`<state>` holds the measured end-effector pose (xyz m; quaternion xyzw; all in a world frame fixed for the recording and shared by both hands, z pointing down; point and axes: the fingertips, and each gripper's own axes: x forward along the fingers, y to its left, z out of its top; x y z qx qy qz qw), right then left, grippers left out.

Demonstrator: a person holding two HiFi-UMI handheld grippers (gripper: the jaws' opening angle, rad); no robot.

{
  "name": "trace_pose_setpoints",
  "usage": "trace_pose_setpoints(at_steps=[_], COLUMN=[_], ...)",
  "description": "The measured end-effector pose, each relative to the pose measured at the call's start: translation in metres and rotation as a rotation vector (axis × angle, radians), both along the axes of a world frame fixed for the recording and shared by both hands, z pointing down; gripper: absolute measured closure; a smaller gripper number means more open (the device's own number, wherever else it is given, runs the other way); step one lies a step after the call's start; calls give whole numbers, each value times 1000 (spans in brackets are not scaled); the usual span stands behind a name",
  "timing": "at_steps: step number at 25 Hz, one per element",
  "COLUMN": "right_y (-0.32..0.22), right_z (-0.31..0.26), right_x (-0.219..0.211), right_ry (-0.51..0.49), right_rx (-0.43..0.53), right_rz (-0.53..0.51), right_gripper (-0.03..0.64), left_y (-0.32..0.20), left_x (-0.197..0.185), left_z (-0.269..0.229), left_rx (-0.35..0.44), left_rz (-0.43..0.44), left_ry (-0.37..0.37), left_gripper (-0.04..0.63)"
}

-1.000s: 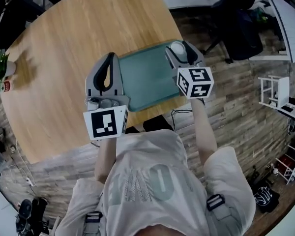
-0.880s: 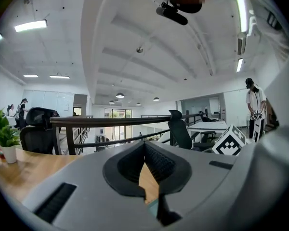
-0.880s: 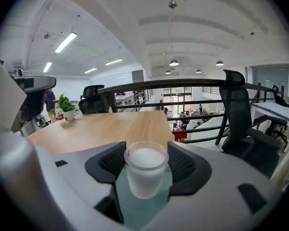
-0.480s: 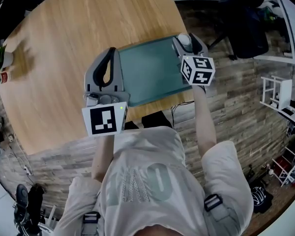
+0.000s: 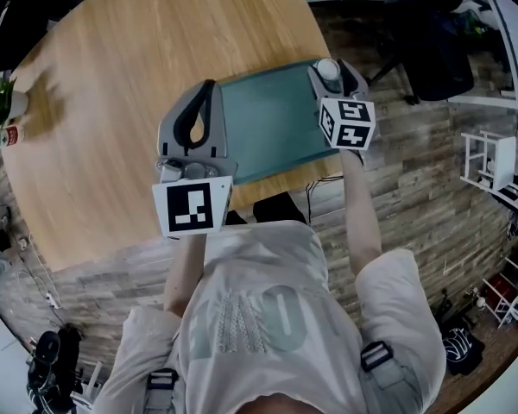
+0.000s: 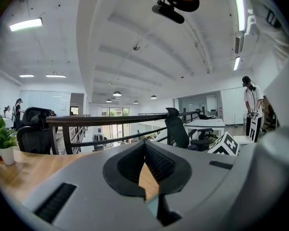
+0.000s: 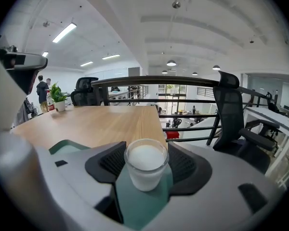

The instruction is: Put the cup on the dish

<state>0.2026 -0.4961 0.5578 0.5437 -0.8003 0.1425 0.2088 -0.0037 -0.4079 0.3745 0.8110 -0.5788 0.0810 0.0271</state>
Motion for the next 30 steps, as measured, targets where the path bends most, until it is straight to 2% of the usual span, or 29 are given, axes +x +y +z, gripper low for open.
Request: trace_pose_setpoints(at_steps=[4, 8, 11, 14, 15, 16, 17, 19, 21, 24, 30], right_y=[-4, -11, -5, 18, 27, 35, 44, 65, 88, 115, 146], right_z=[-11, -61, -127, -192, -214, -237, -260, -298, -324, -345, -334], right_x=[4, 2, -22, -65, -82, -102, -124, -169, -210, -262, -318], right_ry=[-77, -66, -118, -130, -130, -138, -156, -206, -262, -324, -323], right_rx=[10, 123, 258, 382, 439, 503, 563, 643, 672, 666, 626], right_rz=[54, 59, -12, -121, -140, -152, -166, -202, -238, -318, -440], right_gripper=[342, 341, 342, 343, 379, 511, 560, 590, 594, 597, 598], left_y=[4, 11, 18, 28, 31, 34, 37, 47, 62, 86, 118], left_x=[-4, -15, -26, -43, -53, -66, -81, -113, -145, -187, -231], left_z=[-7, -20, -39, -62, -71, -81, -91, -112, -129, -146, -155], left_rx=[11, 50, 106, 162, 180, 201, 223, 261, 298, 359, 402], left_rz=[-8, -29, -52, -89, -110, -137, -168, -227, -280, -359, -455], left_ry=[2, 4, -1, 3, 4, 4, 5, 4, -7, -17, -20], left_gripper=[588, 588, 588, 588, 588, 588, 588, 588, 588, 588, 588])
